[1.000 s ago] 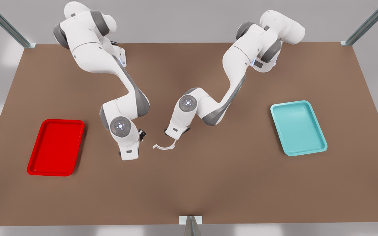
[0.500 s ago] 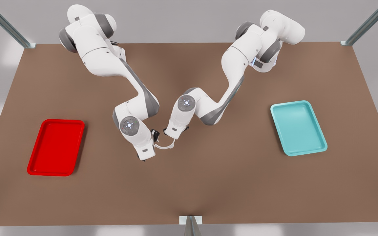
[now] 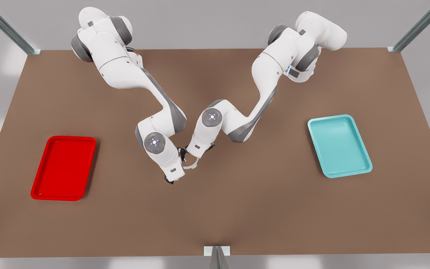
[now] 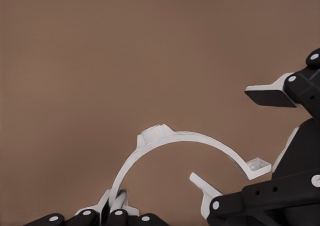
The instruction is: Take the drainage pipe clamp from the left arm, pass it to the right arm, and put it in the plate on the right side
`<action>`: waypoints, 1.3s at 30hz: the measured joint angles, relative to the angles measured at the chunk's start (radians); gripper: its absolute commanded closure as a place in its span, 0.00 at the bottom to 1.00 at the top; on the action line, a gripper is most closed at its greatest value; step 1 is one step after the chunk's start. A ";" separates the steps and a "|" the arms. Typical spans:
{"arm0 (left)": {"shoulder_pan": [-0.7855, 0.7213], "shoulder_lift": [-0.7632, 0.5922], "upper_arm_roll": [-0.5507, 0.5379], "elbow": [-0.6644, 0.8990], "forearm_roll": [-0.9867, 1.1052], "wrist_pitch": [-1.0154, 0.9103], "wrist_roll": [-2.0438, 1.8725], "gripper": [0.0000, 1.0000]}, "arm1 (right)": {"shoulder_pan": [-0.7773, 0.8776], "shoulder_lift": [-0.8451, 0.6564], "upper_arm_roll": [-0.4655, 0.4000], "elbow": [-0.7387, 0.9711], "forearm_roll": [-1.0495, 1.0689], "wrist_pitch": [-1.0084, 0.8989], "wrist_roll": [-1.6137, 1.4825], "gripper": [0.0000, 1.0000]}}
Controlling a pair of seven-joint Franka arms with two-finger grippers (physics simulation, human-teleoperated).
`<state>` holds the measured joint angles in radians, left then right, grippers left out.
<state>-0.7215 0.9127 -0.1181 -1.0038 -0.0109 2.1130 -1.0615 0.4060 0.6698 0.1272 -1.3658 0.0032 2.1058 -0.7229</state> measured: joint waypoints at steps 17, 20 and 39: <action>0.005 -0.005 0.000 0.000 -0.011 0.002 0.028 0.00 | 0.008 0.002 -0.001 0.003 0.004 0.007 -0.041 0.79; 0.005 -0.004 0.000 -0.001 -0.031 0.019 0.046 0.00 | 0.007 0.002 -0.002 0.003 0.003 0.008 -0.044 0.79; 0.540 -0.330 -0.004 -0.003 0.039 -0.568 0.276 0.00 | -0.134 -0.012 -0.017 -0.012 -0.015 -0.028 -0.115 0.79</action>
<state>-0.1812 0.5831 -0.1219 -1.0067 0.0278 1.5446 -0.7855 0.2722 0.6579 0.1101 -1.3779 -0.0114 2.0783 -0.8383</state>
